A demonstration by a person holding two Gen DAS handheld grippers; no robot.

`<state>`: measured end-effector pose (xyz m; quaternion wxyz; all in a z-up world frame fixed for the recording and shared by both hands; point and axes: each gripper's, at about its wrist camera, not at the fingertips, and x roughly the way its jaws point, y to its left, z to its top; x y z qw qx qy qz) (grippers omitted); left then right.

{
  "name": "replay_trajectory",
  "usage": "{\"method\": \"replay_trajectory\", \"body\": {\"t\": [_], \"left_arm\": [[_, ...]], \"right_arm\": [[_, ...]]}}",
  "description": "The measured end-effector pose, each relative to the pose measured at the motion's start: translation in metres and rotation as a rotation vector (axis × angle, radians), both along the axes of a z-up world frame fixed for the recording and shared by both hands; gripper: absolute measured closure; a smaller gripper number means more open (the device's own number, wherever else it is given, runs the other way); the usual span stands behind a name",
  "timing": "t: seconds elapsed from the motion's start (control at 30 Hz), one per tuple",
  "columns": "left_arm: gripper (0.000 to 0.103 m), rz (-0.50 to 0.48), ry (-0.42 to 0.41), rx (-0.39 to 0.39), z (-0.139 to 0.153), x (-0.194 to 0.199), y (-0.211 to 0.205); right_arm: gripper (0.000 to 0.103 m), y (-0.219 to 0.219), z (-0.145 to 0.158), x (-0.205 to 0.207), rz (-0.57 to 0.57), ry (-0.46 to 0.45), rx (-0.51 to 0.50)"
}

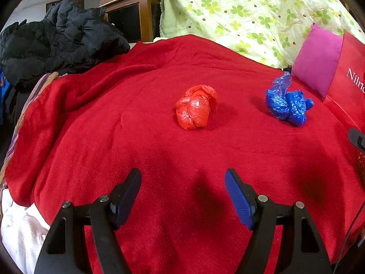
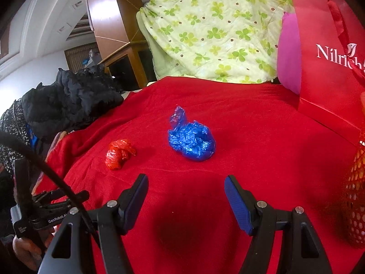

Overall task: Collect trash
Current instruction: 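Move both open tools back over the red and blue wrapped bundles, then grasp the blue plastic bundle with the right tool while the left grasps the red plastic bundle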

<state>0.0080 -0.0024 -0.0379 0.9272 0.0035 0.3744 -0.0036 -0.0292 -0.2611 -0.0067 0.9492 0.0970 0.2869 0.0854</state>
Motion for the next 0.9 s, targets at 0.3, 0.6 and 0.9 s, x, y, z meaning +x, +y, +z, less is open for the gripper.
{"method": "replay_trajectory", "body": {"t": [0.3, 0.6, 0.9], "left_arm": [[0.027, 0.005, -0.001, -0.011, 0.005, 0.019, 0.01], [0.027, -0.04, -0.042, -0.007, 0.033, 0.055, 0.015], [0.027, -0.103, 0.012, -0.035, 0.025, 0.099, 0.007]], "right_arm": [[0.03, -0.007, -0.001, 0.04, -0.035, -0.006, 0.018], [0.03, -0.012, -0.012, 0.099, -0.026, 0.028, 0.066], [0.03, -0.015, -0.037, 0.141, -0.004, 0.114, 0.137]]}}
